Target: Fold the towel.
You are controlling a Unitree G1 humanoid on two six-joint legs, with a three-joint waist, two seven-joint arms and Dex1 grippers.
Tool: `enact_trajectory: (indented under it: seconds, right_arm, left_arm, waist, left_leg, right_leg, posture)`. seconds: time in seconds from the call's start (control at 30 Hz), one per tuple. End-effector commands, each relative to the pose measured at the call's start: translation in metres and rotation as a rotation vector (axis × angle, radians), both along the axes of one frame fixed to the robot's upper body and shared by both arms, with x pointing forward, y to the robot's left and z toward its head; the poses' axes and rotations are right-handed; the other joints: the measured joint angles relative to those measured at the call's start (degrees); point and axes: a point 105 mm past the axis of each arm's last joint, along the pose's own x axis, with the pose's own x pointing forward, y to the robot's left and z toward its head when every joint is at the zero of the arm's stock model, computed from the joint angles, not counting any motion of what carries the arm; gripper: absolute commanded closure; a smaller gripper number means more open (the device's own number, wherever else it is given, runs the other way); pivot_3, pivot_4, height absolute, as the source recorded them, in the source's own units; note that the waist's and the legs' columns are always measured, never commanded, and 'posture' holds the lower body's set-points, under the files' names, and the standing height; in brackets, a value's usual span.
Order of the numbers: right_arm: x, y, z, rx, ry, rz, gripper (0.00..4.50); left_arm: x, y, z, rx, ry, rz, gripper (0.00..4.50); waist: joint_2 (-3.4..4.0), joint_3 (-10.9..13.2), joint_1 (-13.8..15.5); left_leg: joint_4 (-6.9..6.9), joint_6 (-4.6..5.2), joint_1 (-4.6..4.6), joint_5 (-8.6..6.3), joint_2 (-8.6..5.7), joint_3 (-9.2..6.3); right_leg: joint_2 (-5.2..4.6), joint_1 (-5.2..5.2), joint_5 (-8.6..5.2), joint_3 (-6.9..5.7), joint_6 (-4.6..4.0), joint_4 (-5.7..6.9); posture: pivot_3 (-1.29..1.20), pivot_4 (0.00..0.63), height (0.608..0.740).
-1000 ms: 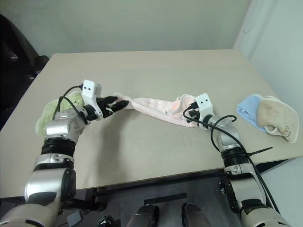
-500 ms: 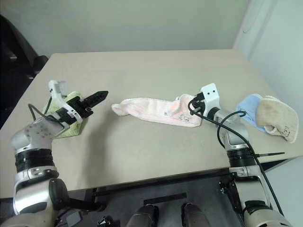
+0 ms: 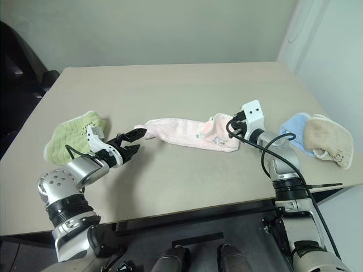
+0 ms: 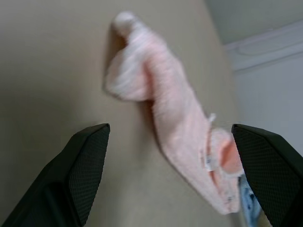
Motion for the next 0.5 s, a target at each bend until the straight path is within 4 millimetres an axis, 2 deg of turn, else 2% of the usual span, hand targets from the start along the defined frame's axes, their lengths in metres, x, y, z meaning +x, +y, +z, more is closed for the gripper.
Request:
enact_trajectory:
  seconds: [0.03,0.3,0.5]
  right_arm:
    - [0.0,0.002,0.017,0.02,-0.053,0.016,4.5]
    - [0.001,0.004,0.017,0.028,-0.057,0.016,4.5]
    - [0.001,0.0,0.018,0.033,-0.062,-0.004,4.5]
  left_arm:
    - [0.01,-0.005,0.02,-0.029,-0.048,0.019,0.01]
    - [0.041,-0.023,0.027,-0.079,-0.041,0.014,0.01]
    - [0.063,-0.017,0.015,0.002,0.023,0.092,0.01]
  waist:
    - [0.0,0.0,0.1]
    - [0.0,0.01,0.35]
    - [-0.01,0.01,0.32]
  left_leg:
    - [0.01,0.0,0.0,0.02,0.0,0.0]
    - [0.09,-0.05,0.0,0.16,-0.03,0.0]
    - [-0.01,-0.05,0.0,0.16,-0.03,0.0]
  right_leg:
    - [0.0,0.01,-0.03,0.01,-0.1,0.0]
    - [0.0,0.05,0.05,0.05,-0.29,-0.02]
    - [0.0,0.01,0.09,0.05,-0.2,-0.05]
  posture:
    - [0.0,0.15,0.74]
    - [0.0,0.15,0.74]
    - [0.0,0.15,0.74]
